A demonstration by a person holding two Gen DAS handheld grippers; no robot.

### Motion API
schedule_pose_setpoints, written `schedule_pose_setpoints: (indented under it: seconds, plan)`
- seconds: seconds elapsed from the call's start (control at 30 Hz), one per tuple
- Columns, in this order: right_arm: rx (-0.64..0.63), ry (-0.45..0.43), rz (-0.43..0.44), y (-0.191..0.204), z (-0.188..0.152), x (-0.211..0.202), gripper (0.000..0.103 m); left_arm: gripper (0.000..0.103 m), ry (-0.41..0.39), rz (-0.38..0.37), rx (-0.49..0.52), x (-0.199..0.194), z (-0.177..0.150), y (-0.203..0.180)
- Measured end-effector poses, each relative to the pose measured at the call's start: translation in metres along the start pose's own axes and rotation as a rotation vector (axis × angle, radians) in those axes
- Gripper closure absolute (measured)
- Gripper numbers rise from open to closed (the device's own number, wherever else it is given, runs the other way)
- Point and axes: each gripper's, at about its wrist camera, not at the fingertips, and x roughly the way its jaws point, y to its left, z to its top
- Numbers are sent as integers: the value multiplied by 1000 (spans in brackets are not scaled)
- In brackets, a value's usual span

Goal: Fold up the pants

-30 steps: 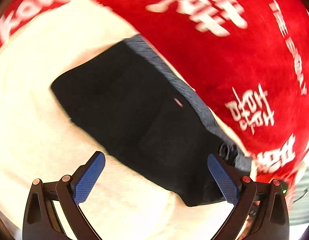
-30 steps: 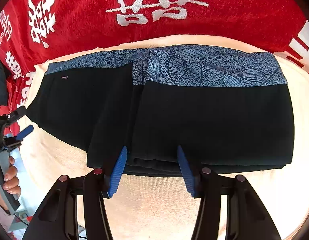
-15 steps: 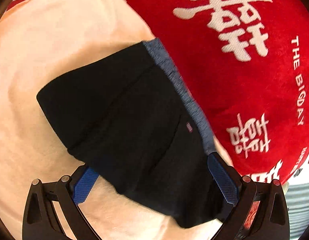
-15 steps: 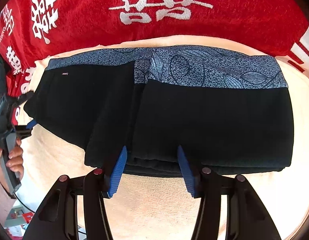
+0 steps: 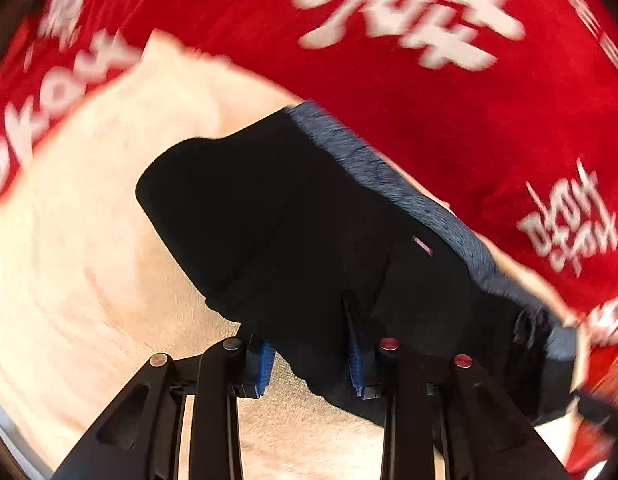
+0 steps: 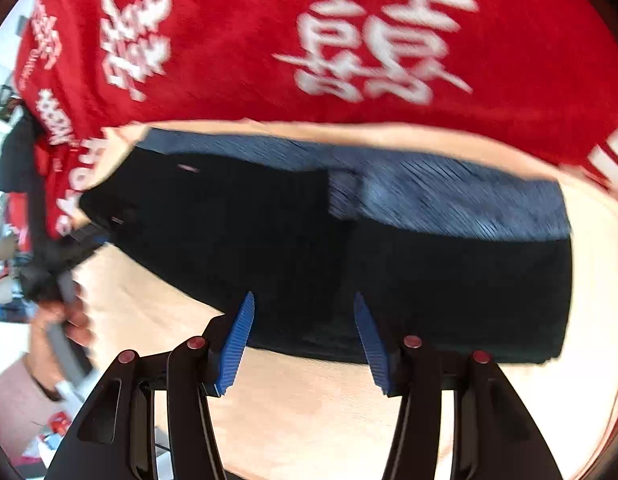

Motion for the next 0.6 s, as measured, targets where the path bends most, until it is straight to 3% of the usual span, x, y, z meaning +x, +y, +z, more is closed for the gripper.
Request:
schedule_pose_setpoints:
  seconds: [0.17,0.23,0.3,0.5,0.6]
  plan:
    - [-79,47,130,46,60,-2,46,72,-53,51,149,-13,-6,-22]
    - [-107,74,170,69,80,4,34,72,-70,75,206,-15,-8,-29]
    - [-141,138,213,99,107,15,29,72,-88,96,254,-17,-12,-33]
    - [-306,256,211,186,139,44,23,72,-131,152,338,-15,-21,-44]
    - [-374,372,178,225,142,76,23,72,-142,158,351,-17,-22,-47]
